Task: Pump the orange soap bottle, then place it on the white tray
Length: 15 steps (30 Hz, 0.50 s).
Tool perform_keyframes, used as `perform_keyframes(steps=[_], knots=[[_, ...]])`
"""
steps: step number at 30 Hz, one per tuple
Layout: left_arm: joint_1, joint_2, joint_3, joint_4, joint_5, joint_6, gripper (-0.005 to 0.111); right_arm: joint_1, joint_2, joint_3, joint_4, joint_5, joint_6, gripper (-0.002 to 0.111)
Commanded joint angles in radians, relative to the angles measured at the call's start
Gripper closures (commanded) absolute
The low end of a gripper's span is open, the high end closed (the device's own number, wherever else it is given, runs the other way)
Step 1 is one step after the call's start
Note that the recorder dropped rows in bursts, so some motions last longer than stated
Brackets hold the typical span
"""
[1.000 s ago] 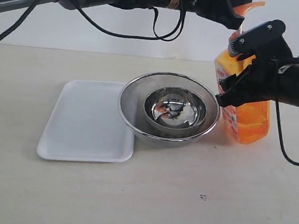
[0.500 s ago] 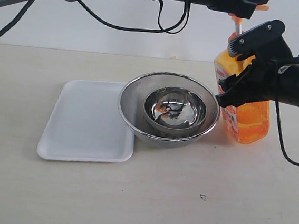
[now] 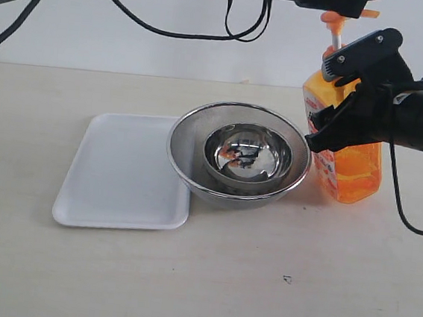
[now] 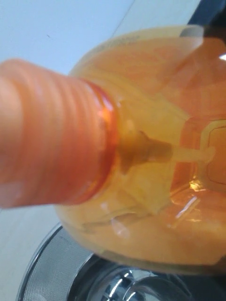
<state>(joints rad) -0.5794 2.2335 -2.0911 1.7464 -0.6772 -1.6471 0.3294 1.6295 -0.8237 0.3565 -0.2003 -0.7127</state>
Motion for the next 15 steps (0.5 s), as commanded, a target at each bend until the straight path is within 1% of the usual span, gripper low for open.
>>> perform_keyframes(steps=[1, 15], knots=[[-0.002, -0.009, -0.003, -0.002, 0.024, -0.014, 0.102, -0.005, -0.01, -0.004, -0.009, 0.0, -0.014, 0.109], [-0.002, -0.009, 0.025, -0.002, -0.009, -0.043, 0.102, -0.005, -0.01, -0.004, -0.009, 0.0, -0.016, 0.109]])
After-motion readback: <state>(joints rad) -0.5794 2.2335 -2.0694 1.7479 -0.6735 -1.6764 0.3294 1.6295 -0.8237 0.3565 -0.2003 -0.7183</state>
